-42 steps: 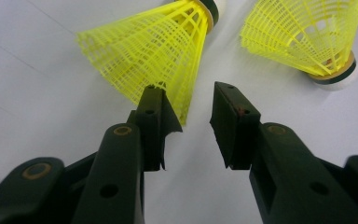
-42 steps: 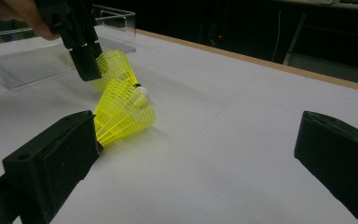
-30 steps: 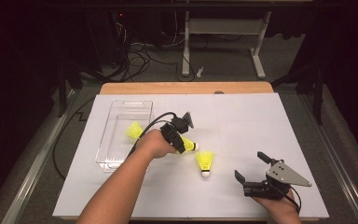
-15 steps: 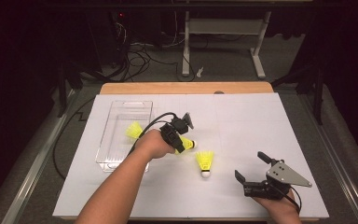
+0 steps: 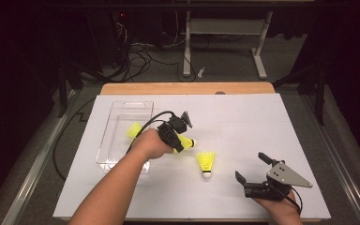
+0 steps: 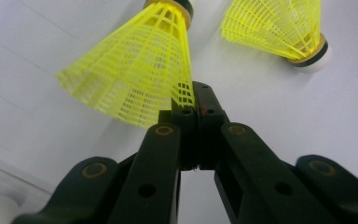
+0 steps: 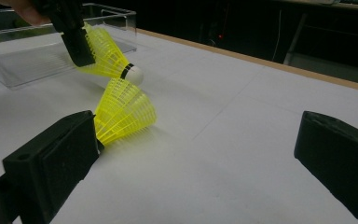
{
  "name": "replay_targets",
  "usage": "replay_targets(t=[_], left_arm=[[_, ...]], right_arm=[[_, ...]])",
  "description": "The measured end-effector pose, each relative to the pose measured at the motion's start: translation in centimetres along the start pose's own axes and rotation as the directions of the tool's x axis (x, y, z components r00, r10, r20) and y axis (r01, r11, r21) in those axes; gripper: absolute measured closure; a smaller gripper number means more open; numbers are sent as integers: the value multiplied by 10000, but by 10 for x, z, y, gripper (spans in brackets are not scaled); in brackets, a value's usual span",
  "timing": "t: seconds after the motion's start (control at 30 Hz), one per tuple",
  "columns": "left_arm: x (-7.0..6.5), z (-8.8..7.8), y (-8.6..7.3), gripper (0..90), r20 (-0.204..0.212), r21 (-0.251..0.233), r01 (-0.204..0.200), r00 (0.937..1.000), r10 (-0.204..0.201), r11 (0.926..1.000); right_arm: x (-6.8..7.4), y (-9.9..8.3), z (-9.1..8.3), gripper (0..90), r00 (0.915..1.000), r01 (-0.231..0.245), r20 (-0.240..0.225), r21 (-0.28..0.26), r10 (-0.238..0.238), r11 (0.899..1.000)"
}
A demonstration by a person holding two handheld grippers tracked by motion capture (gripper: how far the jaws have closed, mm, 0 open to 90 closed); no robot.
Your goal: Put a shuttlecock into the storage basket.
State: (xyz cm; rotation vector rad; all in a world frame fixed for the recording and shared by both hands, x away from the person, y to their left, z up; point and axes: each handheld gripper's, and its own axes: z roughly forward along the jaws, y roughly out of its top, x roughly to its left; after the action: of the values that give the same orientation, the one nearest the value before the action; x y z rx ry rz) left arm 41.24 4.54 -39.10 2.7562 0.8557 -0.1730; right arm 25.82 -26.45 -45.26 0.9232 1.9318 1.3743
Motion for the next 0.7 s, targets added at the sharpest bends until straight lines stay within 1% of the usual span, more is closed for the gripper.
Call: replay_targets(t=[0.07,0.27,0.37,0.43,0.5,0.6,0.67,0.7], left_arm=[[-1,-2,-1,891,22,57,-46,10000,46,10000],[-7,-9,-5,891,51,-48,-159,9999,159,9999],[-11,-10,-6,891,30,99,-326,9995,326,9994],[-13,-12,-6,891,57,115,-344,9994,343,9993],[-14,-14,-7,891,117,20,-323,9994,323,9995],[-15,-18,-8,891,100,145,-290,9995,288,9995],[-16,-19,-10,891,90,70,-291,9995,290,9996],[-16,-21,-10,891,84,109,-302,9995,302,9995]], right_arm=[[0,0,0,3,10000,-1,0,-8,1,10000],[0,0,0,3,10000,10,15,-8,-10,10000],[1,0,0,3,10000,42,-15,17,-42,10000],[1,0,0,3,10000,56,-18,11,-56,10000],[1,0,0,3,10000,51,-12,1,-51,10000],[1,0,0,3,10000,48,-8,0,-48,10000],[1,0,-1,3,10000,40,0,2,-40,10000],[1,0,-1,3,10000,40,0,2,-40,10000]])
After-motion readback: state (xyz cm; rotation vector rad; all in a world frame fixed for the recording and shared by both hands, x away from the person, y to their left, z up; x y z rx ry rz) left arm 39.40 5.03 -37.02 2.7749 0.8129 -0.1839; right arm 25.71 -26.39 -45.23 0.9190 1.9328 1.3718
